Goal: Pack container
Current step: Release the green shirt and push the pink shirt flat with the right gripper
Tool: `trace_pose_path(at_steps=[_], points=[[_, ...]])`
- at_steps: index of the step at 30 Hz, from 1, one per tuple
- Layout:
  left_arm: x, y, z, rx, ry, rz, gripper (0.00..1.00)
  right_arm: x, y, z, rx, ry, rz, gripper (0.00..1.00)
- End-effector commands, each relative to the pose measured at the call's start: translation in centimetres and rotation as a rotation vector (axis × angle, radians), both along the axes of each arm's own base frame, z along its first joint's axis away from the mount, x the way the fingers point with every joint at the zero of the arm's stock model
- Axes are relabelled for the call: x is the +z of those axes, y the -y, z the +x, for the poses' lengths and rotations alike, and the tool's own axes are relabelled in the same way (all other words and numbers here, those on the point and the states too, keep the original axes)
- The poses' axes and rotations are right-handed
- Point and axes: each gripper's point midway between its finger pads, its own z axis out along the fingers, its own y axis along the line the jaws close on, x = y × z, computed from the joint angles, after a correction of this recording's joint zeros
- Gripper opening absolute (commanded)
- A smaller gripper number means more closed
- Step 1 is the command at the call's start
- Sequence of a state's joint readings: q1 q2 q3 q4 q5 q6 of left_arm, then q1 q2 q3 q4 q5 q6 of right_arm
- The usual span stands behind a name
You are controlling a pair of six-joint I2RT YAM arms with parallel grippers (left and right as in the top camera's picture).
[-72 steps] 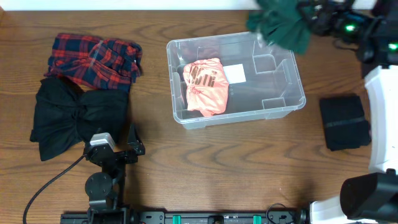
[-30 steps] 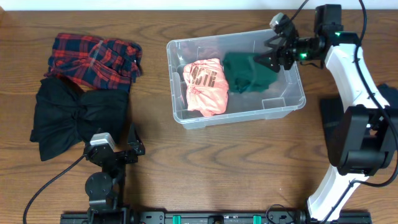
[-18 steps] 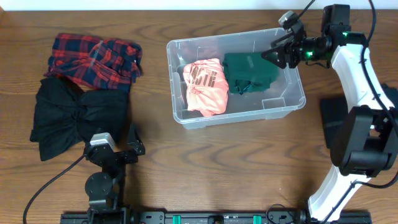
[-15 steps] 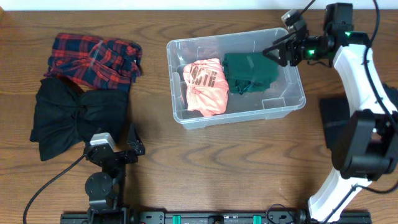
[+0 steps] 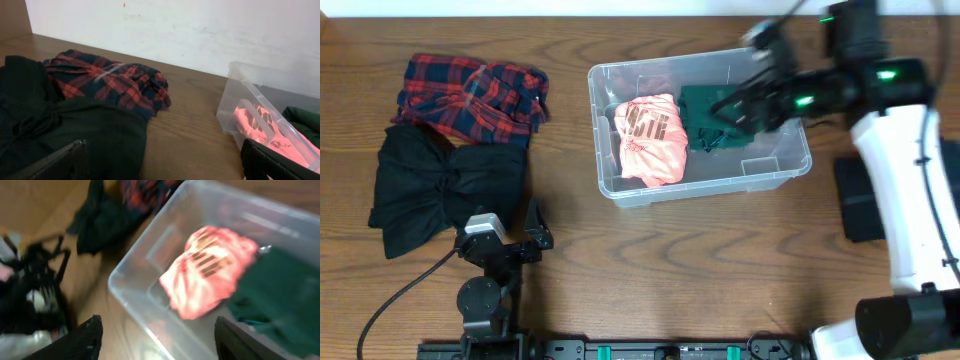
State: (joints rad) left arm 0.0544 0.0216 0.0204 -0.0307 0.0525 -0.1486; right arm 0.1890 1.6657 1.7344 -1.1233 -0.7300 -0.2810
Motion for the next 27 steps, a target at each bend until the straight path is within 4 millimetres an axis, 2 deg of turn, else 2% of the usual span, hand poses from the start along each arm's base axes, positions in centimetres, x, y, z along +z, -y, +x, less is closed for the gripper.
trace_pose_path(at_steps=[1,4,6,13,18,21,27], points=[[-1.7,-0.1,-0.1,0.003,-0.056,0.015,0.98,-2.4,-2.1,-1.1,0.065,0.016,-0.147,0.69],[-1.7,-0.1,-0.1,0.003,-0.056,0.015,0.98,-3.7,-4.6,-2.8,0.16,-0.001,-0.165,0.68],[-1.7,-0.1,-0.1,0.003,-0.056,0.015,0.98,-5.3,-5.9,-4.4,0.24,-0.023,-0.195,0.68],[-1.7,-0.1,-0.1,0.003,-0.056,0.015,0.98,-10.8,-8.6,-8.2,0.446,-0.077,-0.273,0.68],[-1.7,-0.1,-0.1,0.003,-0.056,0.015,0.98,-12.1,-10.3,-10.6,0.558,-0.055,-0.285,0.67],[-1.7,-0.1,-0.1,0.003,-0.056,0.015,0.98,-12.7,-10.8,-11.7,0.609,-0.044,-0.308,0.71],[-1.7,-0.1,-0.1,0.003,-0.056,0.015,0.98,-14.7,-11.2,-12.7,0.64,-0.031,-0.352,0.73]])
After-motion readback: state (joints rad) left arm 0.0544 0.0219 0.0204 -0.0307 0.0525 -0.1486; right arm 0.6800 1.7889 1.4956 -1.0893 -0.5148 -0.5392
